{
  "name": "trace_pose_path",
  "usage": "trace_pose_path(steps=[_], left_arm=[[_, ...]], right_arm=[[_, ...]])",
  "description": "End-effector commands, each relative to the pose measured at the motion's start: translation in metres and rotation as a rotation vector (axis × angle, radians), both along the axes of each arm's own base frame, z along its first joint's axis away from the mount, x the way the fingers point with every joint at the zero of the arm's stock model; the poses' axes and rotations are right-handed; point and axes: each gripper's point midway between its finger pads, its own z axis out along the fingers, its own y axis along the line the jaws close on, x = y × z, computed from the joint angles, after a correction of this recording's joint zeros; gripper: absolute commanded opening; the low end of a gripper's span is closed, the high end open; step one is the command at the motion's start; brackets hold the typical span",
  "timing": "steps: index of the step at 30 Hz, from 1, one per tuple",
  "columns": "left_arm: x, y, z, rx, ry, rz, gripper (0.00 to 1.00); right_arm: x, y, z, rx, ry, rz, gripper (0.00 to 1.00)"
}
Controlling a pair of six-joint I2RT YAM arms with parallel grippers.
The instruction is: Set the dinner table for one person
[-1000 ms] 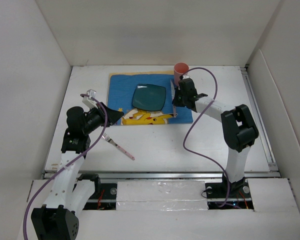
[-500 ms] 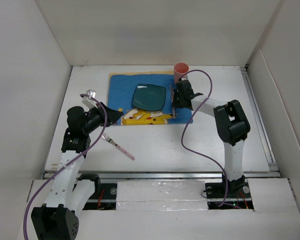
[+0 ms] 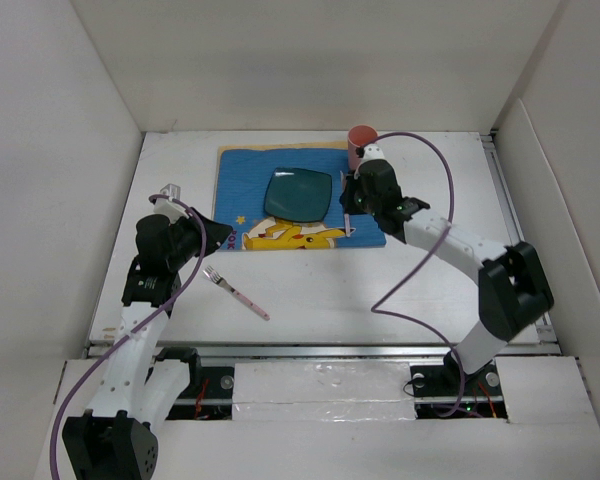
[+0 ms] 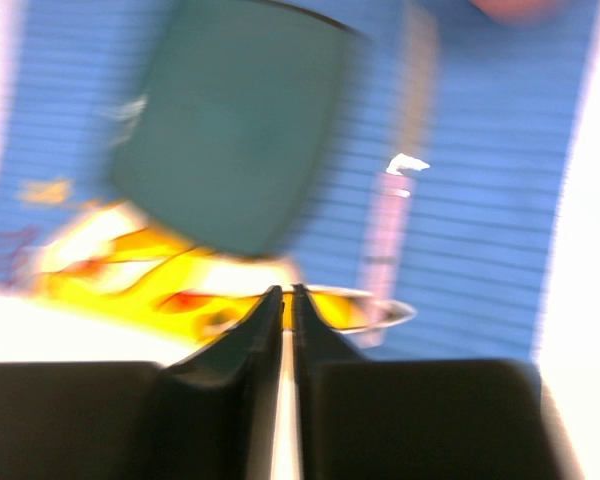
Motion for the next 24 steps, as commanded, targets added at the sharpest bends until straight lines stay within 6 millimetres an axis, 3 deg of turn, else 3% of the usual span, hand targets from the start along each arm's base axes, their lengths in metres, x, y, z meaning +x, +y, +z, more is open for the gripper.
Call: trace_pose_path(steps=[1,2,4,5,6,7,8,9,12,13,14,15,18,24], left_arm=[[0.004,0.009,0.038,0.024,-0.114,0.047,0.04],[0.002,0.011,0.045,0.024,-0.137,0.057,0.02],[0.002,0.012,0.056,0.02,-0.174,0.063,0.0],[0.001,0.011,0.063,0.013,-0.19,0.063,0.0],[0.0,0.011,0.069,0.009,-0.199,0.062,0.0],[-0.001,0.012,0.082,0.012,-0.229,0.071,0.0],[-0.003,0.014,0.093,0.011,-0.255,0.082,0.0],[-0.005,0.016,0.099,0.014,-0.268,0.094,0.0],[-0.008,0.023,0.123,0.025,-0.311,0.139,0.0],[-0.01,0.024,0.131,0.029,-0.328,0.146,0.0],[-0.012,0.026,0.135,0.032,-0.341,0.156,0.01],[-0.013,0.025,0.135,0.031,-0.347,0.153,0.02],[-0.015,0.024,0.126,0.038,-0.332,0.153,0.02],[-0.019,0.036,0.129,0.064,-0.322,0.223,0.04]], right_arm=[[-0.046,0.058,0.053,0.03,-0.195,0.2,0.0],[-0.077,0.088,0.051,0.025,-0.201,0.285,0.0],[-0.111,0.116,0.035,0.009,-0.189,0.38,0.0],[-0.142,0.142,0.029,0.01,-0.188,0.461,0.0],[-0.154,0.155,0.023,0.012,-0.19,0.488,0.03],[-0.166,0.169,0.006,-0.008,-0.17,0.522,0.1],[-0.175,0.18,-0.001,-0.024,-0.171,0.539,0.3],[-0.196,0.196,-0.009,-0.048,-0.167,0.582,0.38],[-0.21,0.222,-0.04,-0.136,-0.137,0.609,0.5],[-0.222,0.233,-0.046,-0.154,-0.138,0.642,0.51],[-0.22,0.244,-0.043,-0.159,-0.157,0.628,0.52],[-0.222,0.246,-0.066,-0.216,-0.131,0.631,0.52],[-0.222,0.253,-0.086,-0.28,-0.111,0.616,0.52],[-0.216,0.257,-0.106,-0.319,-0.104,0.595,0.52]])
